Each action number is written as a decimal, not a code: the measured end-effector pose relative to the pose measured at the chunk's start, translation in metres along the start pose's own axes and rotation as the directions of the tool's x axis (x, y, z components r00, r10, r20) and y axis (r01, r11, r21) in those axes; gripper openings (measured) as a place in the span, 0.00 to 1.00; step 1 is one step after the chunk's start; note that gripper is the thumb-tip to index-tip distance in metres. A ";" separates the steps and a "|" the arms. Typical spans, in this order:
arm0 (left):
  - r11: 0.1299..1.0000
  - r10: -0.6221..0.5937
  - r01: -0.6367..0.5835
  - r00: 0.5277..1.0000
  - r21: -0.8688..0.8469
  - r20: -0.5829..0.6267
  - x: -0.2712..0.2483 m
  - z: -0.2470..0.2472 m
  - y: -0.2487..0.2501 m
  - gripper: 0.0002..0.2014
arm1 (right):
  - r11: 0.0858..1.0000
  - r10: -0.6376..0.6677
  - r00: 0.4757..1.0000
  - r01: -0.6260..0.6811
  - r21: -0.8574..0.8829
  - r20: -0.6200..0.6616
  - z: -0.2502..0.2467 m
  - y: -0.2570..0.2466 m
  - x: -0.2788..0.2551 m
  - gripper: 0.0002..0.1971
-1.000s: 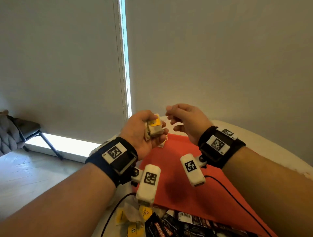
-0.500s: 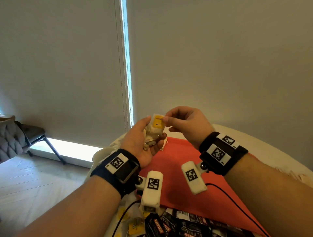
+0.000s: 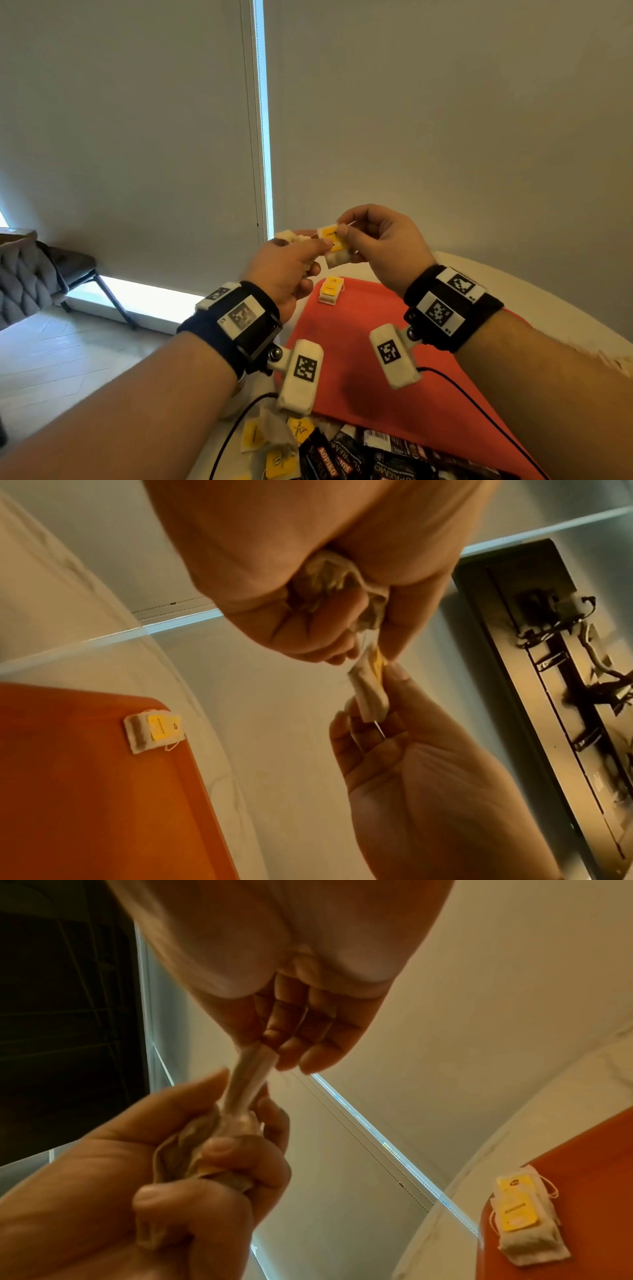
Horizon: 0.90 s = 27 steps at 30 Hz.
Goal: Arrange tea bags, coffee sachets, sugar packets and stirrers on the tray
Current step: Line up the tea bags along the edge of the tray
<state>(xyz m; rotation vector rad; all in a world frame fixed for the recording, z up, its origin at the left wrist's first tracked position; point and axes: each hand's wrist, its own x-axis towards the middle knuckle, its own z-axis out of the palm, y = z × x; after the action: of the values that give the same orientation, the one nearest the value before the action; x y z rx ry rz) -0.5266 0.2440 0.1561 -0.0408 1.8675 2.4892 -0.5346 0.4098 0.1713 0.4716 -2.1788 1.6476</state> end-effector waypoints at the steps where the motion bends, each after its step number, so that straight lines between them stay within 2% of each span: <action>1: 1.000 0.000 0.000 1.000 0.009 -0.004 0.001 0.000 0.000 0.06 | 1.000 0.023 1.000 -0.024 0.012 0.020 0.000 -0.001 0.000 0.05; 6: 0.995 -0.053 0.045 0.995 -0.091 -0.086 0.011 -0.005 0.000 0.06 | 0.981 0.177 0.973 -0.186 0.048 0.146 -0.001 0.002 0.000 0.18; 14: 0.995 -0.101 0.097 0.986 -0.036 -0.135 0.029 -0.009 -0.003 0.06 | 0.949 0.307 0.947 -0.312 0.044 0.094 0.009 0.012 0.014 0.16; 16: 0.992 -0.124 0.122 0.981 -0.018 -0.153 0.036 -0.012 -0.003 0.07 | 0.913 0.402 0.914 -0.405 0.049 0.062 0.013 0.026 0.019 0.14; 19: 0.989 -0.143 0.145 0.976 0.005 -0.164 0.044 -0.015 -0.002 0.09 | 0.808 0.582 0.811 -0.586 0.070 0.061 0.019 0.051 0.020 0.14; 23: 0.991 -0.130 0.134 0.981 0.024 -0.145 0.049 -0.019 -0.003 0.10 | 0.708 0.706 0.706 -0.705 -0.043 0.064 0.027 0.079 0.016 0.12; 25: 0.990 -0.125 0.132 0.982 0.041 -0.142 0.050 -0.020 -0.004 0.11 | 0.676 0.734 0.679 -0.728 -0.110 0.021 0.033 0.088 0.017 0.09; 27: 0.990 -0.126 0.134 0.982 0.048 -0.142 0.051 -0.022 -0.005 0.11 | 0.669 0.726 0.687 -0.711 -0.216 -0.013 0.040 0.096 0.021 0.10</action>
<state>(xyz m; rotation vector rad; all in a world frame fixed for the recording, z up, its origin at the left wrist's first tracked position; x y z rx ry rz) -0.5771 0.2251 0.1436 -0.3313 1.9175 2.4012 -0.6025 0.3959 0.0905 -0.4906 -2.7631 1.7155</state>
